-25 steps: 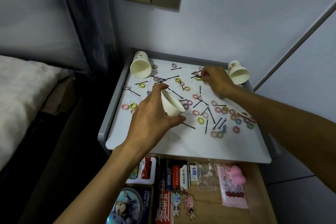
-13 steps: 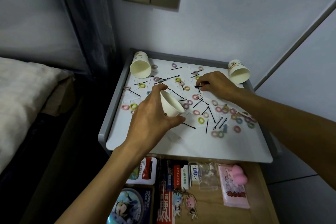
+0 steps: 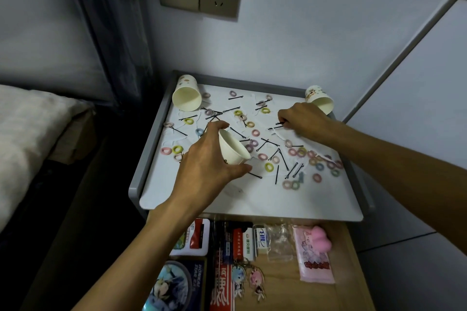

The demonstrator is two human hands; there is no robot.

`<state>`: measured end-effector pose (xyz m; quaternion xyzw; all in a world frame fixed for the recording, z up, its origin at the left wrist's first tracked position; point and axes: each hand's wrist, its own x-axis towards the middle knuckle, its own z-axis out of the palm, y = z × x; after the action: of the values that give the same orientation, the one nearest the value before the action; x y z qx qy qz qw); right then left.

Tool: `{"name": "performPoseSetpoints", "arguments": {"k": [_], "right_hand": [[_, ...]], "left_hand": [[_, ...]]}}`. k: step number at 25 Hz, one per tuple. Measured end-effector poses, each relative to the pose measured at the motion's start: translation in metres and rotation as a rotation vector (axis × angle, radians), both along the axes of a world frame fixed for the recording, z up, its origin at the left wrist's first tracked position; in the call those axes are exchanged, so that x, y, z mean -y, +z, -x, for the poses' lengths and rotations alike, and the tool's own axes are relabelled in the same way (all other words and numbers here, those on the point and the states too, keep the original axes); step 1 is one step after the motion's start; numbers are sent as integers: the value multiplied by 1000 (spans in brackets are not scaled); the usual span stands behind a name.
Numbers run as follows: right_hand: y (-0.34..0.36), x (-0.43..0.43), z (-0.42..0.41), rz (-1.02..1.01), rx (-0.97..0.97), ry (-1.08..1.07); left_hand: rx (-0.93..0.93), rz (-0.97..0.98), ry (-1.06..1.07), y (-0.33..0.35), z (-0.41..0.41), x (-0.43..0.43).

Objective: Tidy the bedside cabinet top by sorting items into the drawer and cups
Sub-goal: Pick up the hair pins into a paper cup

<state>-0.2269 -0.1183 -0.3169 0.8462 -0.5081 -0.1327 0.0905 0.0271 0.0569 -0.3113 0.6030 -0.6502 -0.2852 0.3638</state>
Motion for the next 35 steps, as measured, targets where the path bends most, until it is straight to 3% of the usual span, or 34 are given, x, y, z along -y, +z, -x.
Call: {"name": "performPoseSetpoints", "arguments": {"k": [3, 5, 8, 11, 13, 16, 19, 27, 29, 32, 35], "right_hand": [[15, -9, -4, -2, -171, 4], [20, -12, -5, 6, -133, -34], [38, -21, -12, 5, 218, -52], [64, -49, -44, -215, 596, 67], [72, -72, -69, -323, 544, 198], [68, -86, -85, -231, 446, 322], [71, -84, -77, -174, 606, 277], [67, -103, -83, -370, 537, 345], [61, -106, -85, -368, 580, 289], [53, -109, -74, -311, 834, -1], [43, -123, -73, -501, 938, -238]], "left_hand": [[11, -4, -6, -2, 2, 0], [18, -7, -12, -2, 5, 0], [43, -4, -30, -3, 7, -1], [61, -2, -22, -4, 6, -1], [60, -4, -19, -5, 7, -1], [60, -3, -39, -5, 9, -2], [65, -2, -15, -6, 8, -3], [53, 2, -7, -5, 9, 0], [51, 12, -4, -5, 11, 0], [37, 21, -1, -5, 11, 0], [25, 26, -27, -5, 13, 0]]}}
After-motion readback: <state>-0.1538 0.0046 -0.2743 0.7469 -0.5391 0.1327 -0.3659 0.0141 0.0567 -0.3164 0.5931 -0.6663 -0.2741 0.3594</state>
